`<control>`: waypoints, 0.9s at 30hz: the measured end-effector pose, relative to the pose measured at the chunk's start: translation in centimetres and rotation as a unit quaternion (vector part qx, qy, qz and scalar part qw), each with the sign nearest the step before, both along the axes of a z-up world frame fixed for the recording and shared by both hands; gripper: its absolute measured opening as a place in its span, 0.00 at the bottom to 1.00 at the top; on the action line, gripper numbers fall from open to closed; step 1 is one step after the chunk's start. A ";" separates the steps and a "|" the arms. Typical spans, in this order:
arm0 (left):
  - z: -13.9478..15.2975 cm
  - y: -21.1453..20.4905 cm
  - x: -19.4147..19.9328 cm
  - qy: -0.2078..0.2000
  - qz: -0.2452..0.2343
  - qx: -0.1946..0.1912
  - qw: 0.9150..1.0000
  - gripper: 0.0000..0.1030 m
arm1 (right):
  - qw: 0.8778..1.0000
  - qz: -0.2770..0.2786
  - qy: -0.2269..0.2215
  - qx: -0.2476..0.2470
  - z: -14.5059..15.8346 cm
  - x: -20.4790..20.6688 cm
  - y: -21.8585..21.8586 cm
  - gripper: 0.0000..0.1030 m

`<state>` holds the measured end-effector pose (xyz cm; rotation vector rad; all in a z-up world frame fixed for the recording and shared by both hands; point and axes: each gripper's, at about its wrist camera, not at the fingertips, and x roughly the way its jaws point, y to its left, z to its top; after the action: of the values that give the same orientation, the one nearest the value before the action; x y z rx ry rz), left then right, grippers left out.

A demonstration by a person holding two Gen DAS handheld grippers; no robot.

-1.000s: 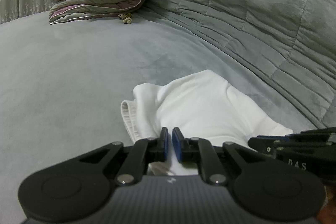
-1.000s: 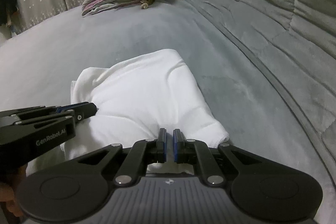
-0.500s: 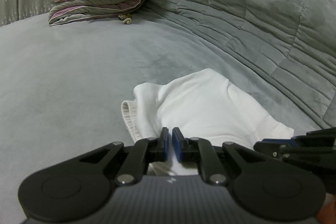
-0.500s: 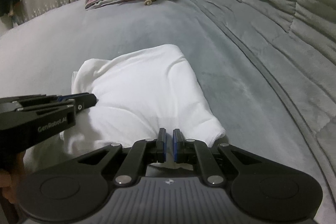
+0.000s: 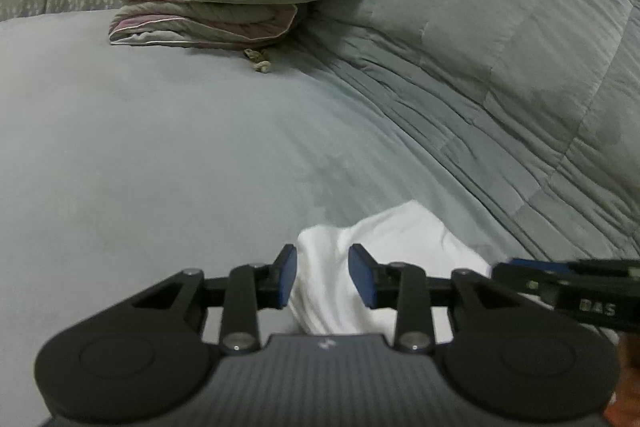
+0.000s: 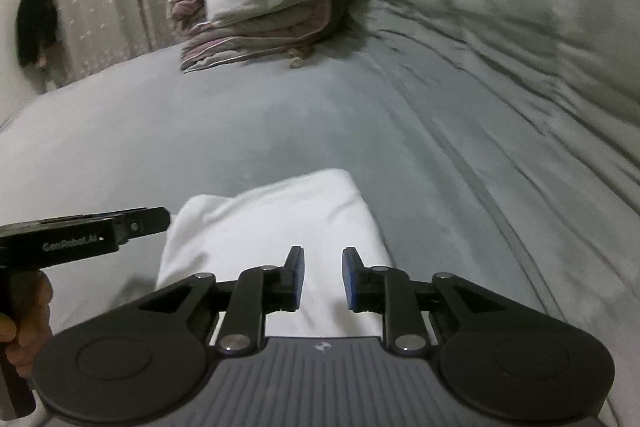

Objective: Fold clothes
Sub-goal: 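Open both tools to release the folded trousers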

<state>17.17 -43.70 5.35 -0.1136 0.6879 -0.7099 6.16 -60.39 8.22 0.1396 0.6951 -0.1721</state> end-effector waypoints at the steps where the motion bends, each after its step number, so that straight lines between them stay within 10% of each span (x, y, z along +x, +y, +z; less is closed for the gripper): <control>1: -0.1 -0.3 0.2 -0.004 -0.004 -0.002 1.000 0.30 | 1.000 0.009 0.000 0.003 -0.1 0.9 0.0 0.20; 10: -2.6 -4.0 2.8 -0.002 0.039 0.075 0.996 0.37 | 0.999 0.048 0.014 0.003 -3.2 8.7 -0.1 0.21; 18: -3.3 -3.0 2.9 0.008 0.048 0.050 0.998 0.38 | 1.000 0.015 0.012 -0.015 -4.5 10.6 -3.0 0.05; 27: -2.1 -0.8 3.8 0.034 0.065 0.000 0.997 0.36 | 0.999 -0.041 -0.019 -0.021 -2.9 6.7 -4.9 0.13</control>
<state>21.02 -44.47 3.25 -0.1824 0.7387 -0.5829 12.84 -65.34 5.36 0.1317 0.6484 -0.2627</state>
